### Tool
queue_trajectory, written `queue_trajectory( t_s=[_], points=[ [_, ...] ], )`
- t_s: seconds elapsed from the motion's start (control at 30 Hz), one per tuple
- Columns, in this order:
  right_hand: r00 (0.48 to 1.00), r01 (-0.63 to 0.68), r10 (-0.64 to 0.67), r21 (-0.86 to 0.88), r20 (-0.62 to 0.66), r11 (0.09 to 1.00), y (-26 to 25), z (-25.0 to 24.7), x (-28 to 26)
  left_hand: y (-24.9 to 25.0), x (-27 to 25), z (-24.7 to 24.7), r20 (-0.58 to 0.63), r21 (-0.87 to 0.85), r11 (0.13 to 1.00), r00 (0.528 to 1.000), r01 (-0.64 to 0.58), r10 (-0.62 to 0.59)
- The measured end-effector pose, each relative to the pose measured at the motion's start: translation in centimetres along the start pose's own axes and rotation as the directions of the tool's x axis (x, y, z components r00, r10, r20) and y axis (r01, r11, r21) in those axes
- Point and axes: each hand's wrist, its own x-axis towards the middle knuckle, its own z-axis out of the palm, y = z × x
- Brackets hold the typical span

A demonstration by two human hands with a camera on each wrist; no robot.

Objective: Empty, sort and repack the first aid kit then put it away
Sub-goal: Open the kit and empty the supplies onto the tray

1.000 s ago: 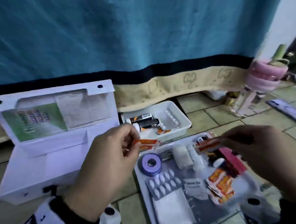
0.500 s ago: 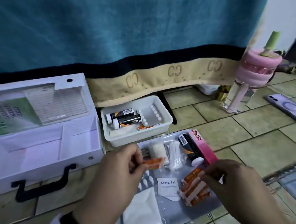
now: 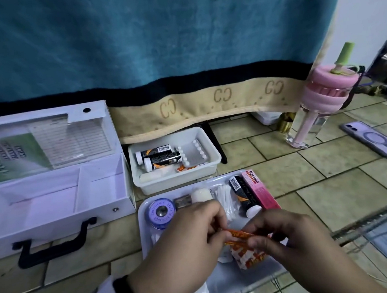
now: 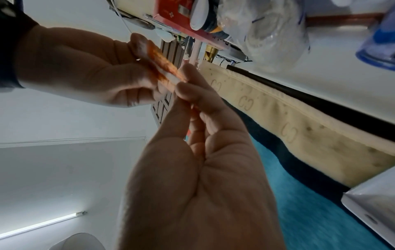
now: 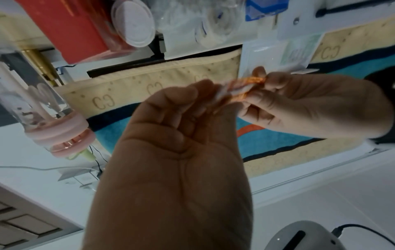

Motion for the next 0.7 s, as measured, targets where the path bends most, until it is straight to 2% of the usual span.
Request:
queue_trajectory(
  t_s=[0.13, 0.2, 0.33, 0.43, 0.57, 0.7],
  points=[
    [0.975, 0.013, -0.053, -0.180, -0.217, 0.984, 1.5, -0.5, 0.3, -0.2, 0.3, 0.0, -0.080, 0.046, 0.999, 0.997, -0.016, 0.019],
    [0.981, -0.005, -0.048, -0.276, -0.186, 0.961, 2.1, -0.9, 0.5, -0.8, 0.4, -0.4, -0.136, 0.080, 0.997, 0.991, 0.000, 0.011],
    [0.999, -0.049, 0.050, -0.428, -0.009, 0.902, 2.5, -0.1, 1.0, -1.5, 0.2, -1.3, -0.191, 0.090, 0.995, 0.981, 0.050, -0.032],
    [0.996, -0.087, 0.066, -0.551, -0.058, 0.830, 2.2, 0.7, 1.1, -1.4, -0.2, -1.6, -0.203, 0.114, 0.992, 0.979, 0.057, -0.033],
    [0.981, -0.118, 0.016, -0.527, -0.194, 0.842, 0.9, 1.2, 1.1, -1.6, -1.2, -2.8, -0.223, 0.140, 0.986, 0.973, 0.088, -0.055],
    [0.968, 0.006, -0.118, -0.450, -0.221, 0.893, -3.3, 1.6, 2.6, -2.9, -2.6, -6.0, -0.267, 0.145, 0.977, 0.957, 0.157, -0.115]
  ],
)
